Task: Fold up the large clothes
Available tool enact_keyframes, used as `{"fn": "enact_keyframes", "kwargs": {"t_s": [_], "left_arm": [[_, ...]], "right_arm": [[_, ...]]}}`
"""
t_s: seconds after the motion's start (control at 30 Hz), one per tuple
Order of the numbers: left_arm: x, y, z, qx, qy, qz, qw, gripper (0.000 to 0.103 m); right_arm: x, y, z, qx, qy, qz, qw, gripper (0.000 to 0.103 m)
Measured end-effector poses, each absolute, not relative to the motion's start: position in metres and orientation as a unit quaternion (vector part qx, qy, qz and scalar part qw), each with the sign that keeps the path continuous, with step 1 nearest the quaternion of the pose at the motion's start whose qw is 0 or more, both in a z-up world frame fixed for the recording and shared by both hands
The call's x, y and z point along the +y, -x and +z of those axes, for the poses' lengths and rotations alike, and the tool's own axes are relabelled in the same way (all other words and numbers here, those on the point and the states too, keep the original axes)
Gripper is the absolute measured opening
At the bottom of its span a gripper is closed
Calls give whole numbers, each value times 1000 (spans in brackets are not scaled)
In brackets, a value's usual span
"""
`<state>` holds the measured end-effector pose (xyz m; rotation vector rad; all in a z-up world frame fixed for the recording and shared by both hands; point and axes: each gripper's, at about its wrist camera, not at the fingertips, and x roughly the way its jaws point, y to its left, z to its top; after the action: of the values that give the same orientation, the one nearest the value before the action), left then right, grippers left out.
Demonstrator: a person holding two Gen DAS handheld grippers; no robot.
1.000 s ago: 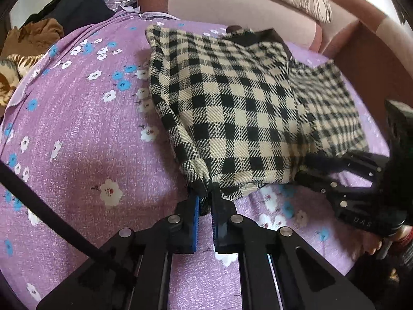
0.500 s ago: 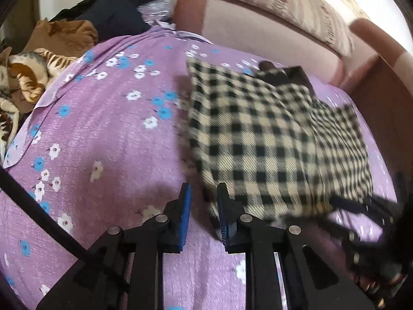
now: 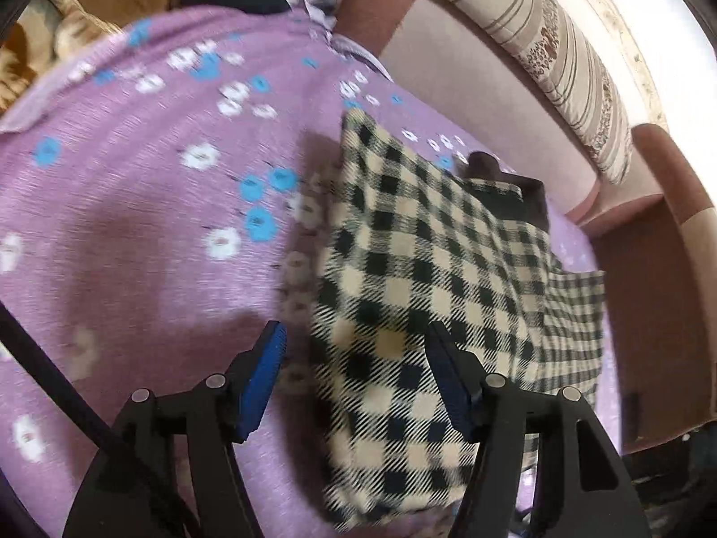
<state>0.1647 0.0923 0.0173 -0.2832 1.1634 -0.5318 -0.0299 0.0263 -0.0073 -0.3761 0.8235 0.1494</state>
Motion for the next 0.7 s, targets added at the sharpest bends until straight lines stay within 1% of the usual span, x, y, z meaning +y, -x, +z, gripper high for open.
{"fn": "enact_keyframes", "kwargs": {"t_s": [0.13, 0.37, 0.5, 0.57, 0.63, 0.7], "left_arm": [[78, -175, 12, 543, 124, -266, 787, 64], [70, -211, -2, 557, 162, -297, 758, 65], [59, -227, -3, 566, 163, -320, 742, 66], [49, -234, -5, 570, 147, -331, 737, 71], [39, -238, -6, 575, 137, -351, 727, 84], [35, -239, -5, 578, 129, -356, 723, 85]], "right_arm": [[41, 33, -19, 379, 227, 71, 894, 57], [66, 21, -25, 348, 294, 50, 889, 57], [78, 6, -30, 344, 319, 41, 882, 57], [78, -2, -30, 348, 317, 37, 881, 57], [79, -8, -30, 353, 313, 34, 881, 57], [81, -11, -31, 352, 312, 31, 882, 57]]}}
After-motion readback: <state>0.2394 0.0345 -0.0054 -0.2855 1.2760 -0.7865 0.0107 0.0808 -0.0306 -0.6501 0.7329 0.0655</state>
